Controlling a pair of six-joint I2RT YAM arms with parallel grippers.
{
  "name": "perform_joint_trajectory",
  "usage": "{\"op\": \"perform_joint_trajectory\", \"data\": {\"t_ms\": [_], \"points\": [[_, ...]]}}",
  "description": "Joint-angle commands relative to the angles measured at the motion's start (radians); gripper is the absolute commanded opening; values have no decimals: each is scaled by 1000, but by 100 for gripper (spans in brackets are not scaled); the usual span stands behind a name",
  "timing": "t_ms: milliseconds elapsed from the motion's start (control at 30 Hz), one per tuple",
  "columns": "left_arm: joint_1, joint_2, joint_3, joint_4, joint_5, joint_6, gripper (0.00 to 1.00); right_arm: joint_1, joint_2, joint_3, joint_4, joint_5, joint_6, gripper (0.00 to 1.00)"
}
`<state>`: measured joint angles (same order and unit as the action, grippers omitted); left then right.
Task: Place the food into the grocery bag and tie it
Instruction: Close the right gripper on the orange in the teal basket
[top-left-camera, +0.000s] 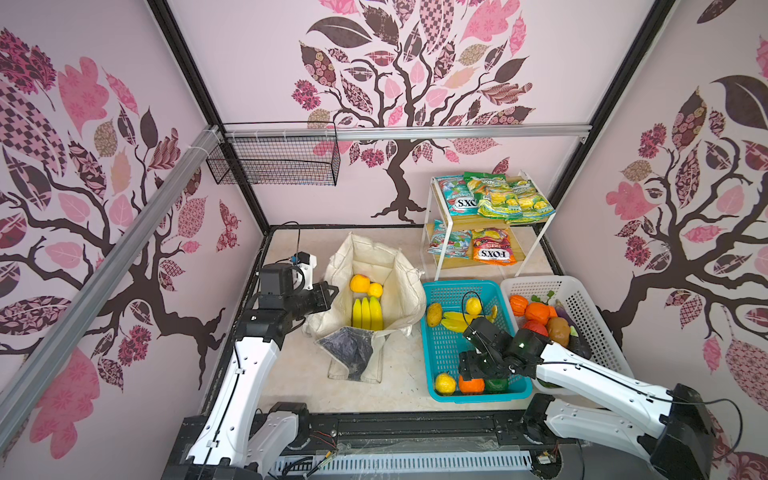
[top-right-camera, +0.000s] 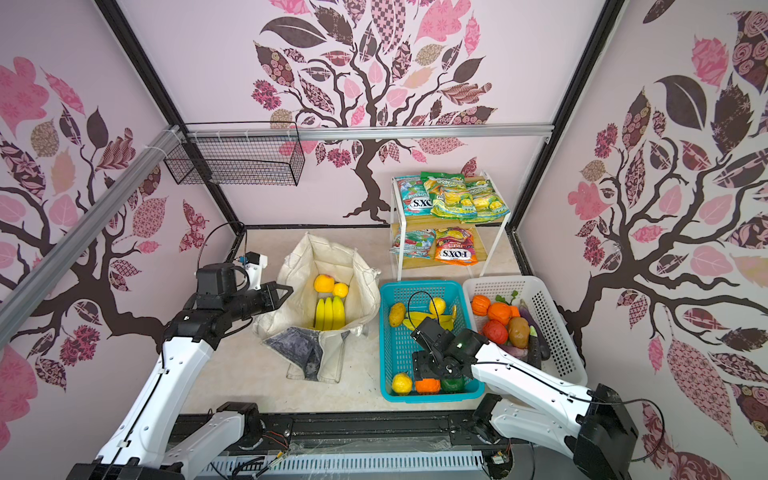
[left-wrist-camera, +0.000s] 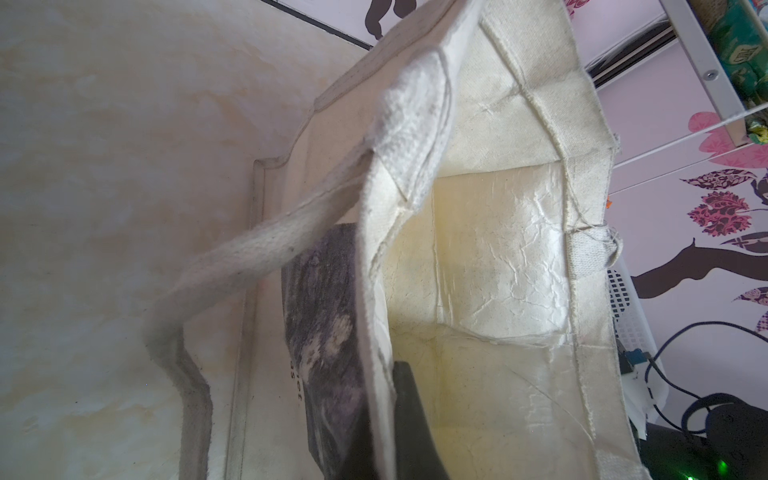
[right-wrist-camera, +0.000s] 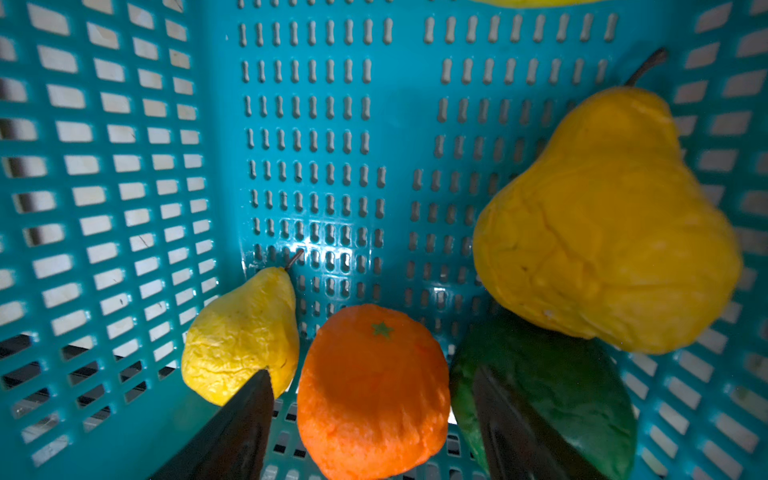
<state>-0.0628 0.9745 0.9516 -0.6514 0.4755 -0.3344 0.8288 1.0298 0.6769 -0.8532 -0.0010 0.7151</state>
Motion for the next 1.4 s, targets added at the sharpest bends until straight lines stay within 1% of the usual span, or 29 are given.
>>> {"op": "perform_joint_trajectory", "data": {"t_ms": [0,133,233,433,633,800,867,1033,1233,1367], "points": [[-4,-18,-13,8,7,14,0,10,4,-8,-41,-36,1,78],[-5,-23,-19,25,30,10,0,30,18,-9,-65,-34,-6,78],[-4,-15,-19,23,27,9,0,37,29,-9,-88,-29,-14,78],[-4,-14,-16,14,17,15,0,37,67,-55,2,-69,-17,79],[-4,-17,-15,10,9,17,0,40,123,-46,5,-48,-21,78],[-4,-23,-15,10,6,17,0,57,168,-43,10,9,13,79],[-4,-22,-16,10,6,17,0,64,186,-46,34,12,20,79],[-4,-18,-15,10,15,15,0,70,213,-27,52,14,23,73],[-4,-26,-14,10,10,17,0,71,179,11,47,18,16,67],[-5,-31,-14,9,4,17,0,71,159,34,52,12,13,65]]}}
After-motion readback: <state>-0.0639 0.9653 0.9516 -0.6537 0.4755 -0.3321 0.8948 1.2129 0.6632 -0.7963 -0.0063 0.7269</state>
